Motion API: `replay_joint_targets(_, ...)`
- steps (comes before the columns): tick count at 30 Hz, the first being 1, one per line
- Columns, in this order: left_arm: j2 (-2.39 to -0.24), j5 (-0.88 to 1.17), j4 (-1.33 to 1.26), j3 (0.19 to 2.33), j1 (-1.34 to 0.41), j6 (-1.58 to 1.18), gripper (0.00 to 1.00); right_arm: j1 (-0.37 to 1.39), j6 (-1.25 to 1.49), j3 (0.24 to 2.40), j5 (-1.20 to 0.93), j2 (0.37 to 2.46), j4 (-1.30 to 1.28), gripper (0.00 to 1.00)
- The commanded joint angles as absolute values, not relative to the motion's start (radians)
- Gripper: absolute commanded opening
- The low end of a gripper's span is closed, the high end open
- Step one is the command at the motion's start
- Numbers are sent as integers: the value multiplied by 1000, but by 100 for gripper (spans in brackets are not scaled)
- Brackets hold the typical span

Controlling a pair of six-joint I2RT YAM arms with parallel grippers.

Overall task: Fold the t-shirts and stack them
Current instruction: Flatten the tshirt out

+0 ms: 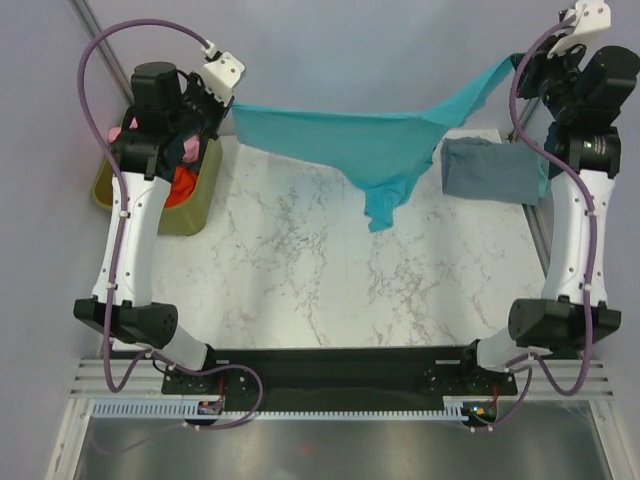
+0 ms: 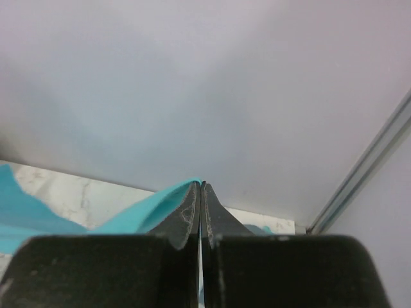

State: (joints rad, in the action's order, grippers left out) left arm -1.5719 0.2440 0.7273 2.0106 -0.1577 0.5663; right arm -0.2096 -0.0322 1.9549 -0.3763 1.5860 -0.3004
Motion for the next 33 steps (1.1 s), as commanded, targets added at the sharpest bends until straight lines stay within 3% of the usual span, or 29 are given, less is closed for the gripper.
replay_joint_targets(1,-1551,275,830,2015,-189,552,2,-192,-29,1890,-428,1461,-354,0)
replay_joint_targets(9,-1356,239,870,2089,-201,535,2,-192,-129,1859,-279,1139,-595,0)
replay_joint_targets(15,-1287,233,873,2141,-202,515,2,-192,-178,1937,-169,1014,-690,0)
replay_joint_targets(23,-1301,193,871,2258,-202,541,2,-192,-189,2151,-132,1066,-704,0)
replay_joint_targets(33,-1382,146,841,2243,-202,609,2,-192,-221,2128,-126,1229,-609,0)
